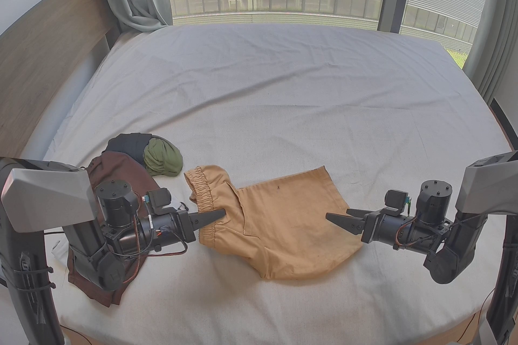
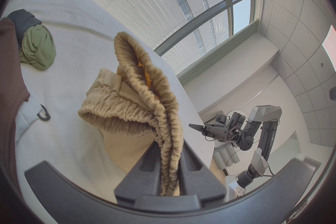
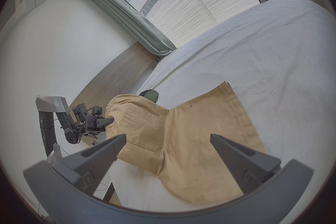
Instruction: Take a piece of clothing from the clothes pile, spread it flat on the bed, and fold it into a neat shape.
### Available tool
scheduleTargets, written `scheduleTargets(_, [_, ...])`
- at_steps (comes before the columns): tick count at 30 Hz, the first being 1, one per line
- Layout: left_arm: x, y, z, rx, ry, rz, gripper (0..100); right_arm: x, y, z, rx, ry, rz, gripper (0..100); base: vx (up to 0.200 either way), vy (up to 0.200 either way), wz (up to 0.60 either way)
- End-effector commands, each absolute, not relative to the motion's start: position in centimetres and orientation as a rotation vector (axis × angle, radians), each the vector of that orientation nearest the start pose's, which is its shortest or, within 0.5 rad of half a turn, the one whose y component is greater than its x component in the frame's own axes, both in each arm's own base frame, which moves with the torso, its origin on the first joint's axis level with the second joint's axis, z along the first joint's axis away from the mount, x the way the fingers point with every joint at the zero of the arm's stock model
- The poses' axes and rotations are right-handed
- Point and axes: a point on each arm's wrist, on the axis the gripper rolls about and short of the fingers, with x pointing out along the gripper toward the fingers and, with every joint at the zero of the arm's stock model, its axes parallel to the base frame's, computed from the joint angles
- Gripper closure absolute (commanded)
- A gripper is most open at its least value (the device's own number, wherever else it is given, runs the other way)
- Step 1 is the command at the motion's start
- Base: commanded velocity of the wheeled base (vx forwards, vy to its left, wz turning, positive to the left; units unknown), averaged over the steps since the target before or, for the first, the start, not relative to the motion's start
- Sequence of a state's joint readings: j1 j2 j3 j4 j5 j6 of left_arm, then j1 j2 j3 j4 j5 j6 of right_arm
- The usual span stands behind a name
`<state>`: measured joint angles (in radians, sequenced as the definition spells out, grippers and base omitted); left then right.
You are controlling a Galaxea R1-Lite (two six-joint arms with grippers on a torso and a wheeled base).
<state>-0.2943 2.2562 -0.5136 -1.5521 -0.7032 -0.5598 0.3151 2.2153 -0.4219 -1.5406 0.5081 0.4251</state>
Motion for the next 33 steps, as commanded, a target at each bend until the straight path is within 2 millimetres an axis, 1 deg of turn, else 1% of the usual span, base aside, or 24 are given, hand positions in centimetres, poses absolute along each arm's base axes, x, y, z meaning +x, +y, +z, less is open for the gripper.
scheduleTargets(1, [31.5, -11.7, 2.1, -0.552, 0.482, -0.928, 100, 29.5, 10.6, 2.8, 0.424, 0.422, 0.746, 0, 0.0, 0.0, 0.0])
scheduleTargets(5, [31.8, -12.5, 2.4, -0.569, 0.481, -0.949, 100, 29.7, 10.3, 2.9, 0.427, 0.417, 0.736, 0, 0.0, 0.0, 0.0])
scheduleTargets(9, [32.1, -14.0, 2.5, -0.579, 0.477, -0.986, 100, 30.0, 10.1, 2.8, 0.427, 0.41, 0.713, 0, 0.0, 0.0, 0.0])
scheduleTargets(13, [32.4, -14.9, 2.0, -0.573, 0.473, -0.992, 100, 30.2, 10.1, 3.0, 0.428, 0.395, 0.711, 0, 0.0, 0.0, 0.0])
scheduleTargets(21, [33.3, -16.8, 1.4, -0.575, 0.453, -0.997, 100, 31.1, 8.4, 3.5, 0.436, 0.356, 0.661, 0, 0.0, 0.0, 0.0])
scheduleTargets(26, [34.2, -18.2, 1.9, -0.616, 0.433, -1.03, 100, 31.4, 7.5, 3.6, 0.438, 0.346, 0.635, 0, 0.0, 0.0, 0.0])
scheduleTargets(27, [34.2, -18.2, 1.9, -0.616, 0.433, -1.03, 100, 31.4, 7.5, 3.6, 0.438, 0.346, 0.635, 0, 0.0, 0.0, 0.0])
scheduleTargets(28, [34.3, -19.1, 2.0, -0.632, 0.435, -1.051, 100, 31.5, 7.4, 3.6, 0.438, 0.342, 0.633, 0, 0.0, 0.0, 0.0])
scheduleTargets(29, [34.5, -19.5, 1.8, -0.638, 0.438, -1.057, 100, 31.6, 7.3, 3.5, 0.439, 0.342, 0.626, 0, 0.0, 0.0, 0.0])
scheduleTargets(32, [34.7, -20.0, 1.4, -0.637, 0.436, -1.066, 100, 31.8, 7.0, 3.5, 0.44, 0.335, 0.618, 0, 0.0, 0.0, 0.0])
scheduleTargets(33, [35.1, -20.5, 1.1, -0.638, 0.425, -1.068, 100, 32.0, 6.8, 3.5, 0.441, 0.331, 0.613, 0, 0.0, 0.0, 0.0])
